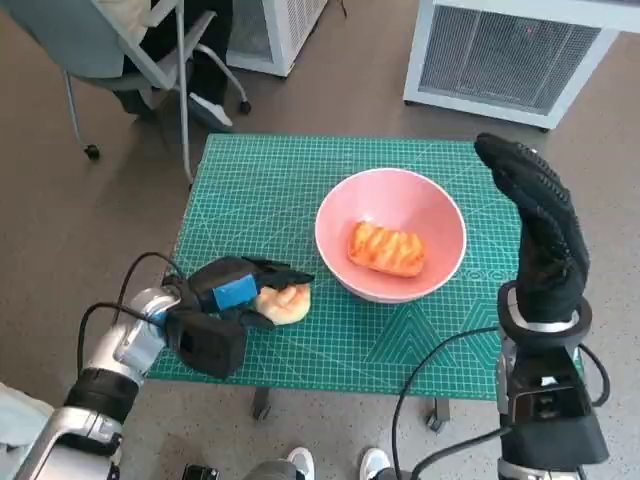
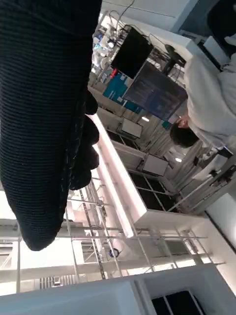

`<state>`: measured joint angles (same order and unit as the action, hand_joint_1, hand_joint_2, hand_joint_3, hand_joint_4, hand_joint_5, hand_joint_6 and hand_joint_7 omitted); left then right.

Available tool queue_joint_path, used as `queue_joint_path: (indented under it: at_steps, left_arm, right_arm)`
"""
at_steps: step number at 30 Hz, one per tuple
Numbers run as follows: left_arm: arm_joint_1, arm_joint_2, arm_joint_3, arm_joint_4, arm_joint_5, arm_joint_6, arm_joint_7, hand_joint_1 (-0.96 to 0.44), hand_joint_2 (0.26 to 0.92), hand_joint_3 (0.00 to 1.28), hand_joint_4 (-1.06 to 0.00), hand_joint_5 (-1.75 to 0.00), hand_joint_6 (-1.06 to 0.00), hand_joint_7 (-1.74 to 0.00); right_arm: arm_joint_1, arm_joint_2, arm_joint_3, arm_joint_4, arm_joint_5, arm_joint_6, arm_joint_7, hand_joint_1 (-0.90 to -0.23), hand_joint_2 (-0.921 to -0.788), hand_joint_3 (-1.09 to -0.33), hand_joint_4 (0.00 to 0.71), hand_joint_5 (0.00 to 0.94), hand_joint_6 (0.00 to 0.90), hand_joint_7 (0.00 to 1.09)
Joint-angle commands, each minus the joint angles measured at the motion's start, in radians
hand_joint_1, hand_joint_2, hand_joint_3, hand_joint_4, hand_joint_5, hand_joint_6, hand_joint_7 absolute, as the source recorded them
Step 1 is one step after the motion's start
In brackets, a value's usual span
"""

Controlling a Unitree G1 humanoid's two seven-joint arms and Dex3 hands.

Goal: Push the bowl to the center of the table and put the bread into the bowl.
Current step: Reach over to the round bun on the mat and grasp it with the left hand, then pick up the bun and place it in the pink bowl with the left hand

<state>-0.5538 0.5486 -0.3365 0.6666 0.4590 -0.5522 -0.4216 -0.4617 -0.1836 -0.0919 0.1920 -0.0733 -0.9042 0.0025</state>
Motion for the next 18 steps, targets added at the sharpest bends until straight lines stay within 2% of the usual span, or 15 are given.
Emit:
queue_joint_path:
  at_steps: [1,10,18]
  left_arm:
    - [0.049,0.041,-0.004,-0.046,0.002,0.041,-0.049,0.01,0.92,0.16,-0.63,-1.23,-0.5,-1.19]
    - [0.068,0.089,0.134,-0.299,-0.128,0.042,-0.046,0.0,0.921,0.12,-0.63,-1.25,-0.57,-1.2]
    - [-0.01,0.049,0.24,-0.501,-0.177,0.083,0.019,0.0,0.919,0.05,-0.69,-1.2,-0.68,-1.07]
  right_arm:
    - [0.023,-0.003,-0.002,-0.006,0.01,0.015,0.006,-0.393,-0.921,-0.539,0.431,0.001,0.093,0.73]
    - [0.024,-0.005,-0.009,-0.008,0.009,0.019,0.004,-0.394,-0.921,-0.536,0.432,0.001,0.097,0.72]
    - [0.015,-0.004,-0.01,0.003,0.004,0.015,0.001,-0.392,-0.921,-0.535,0.432,0.001,0.1,0.71]
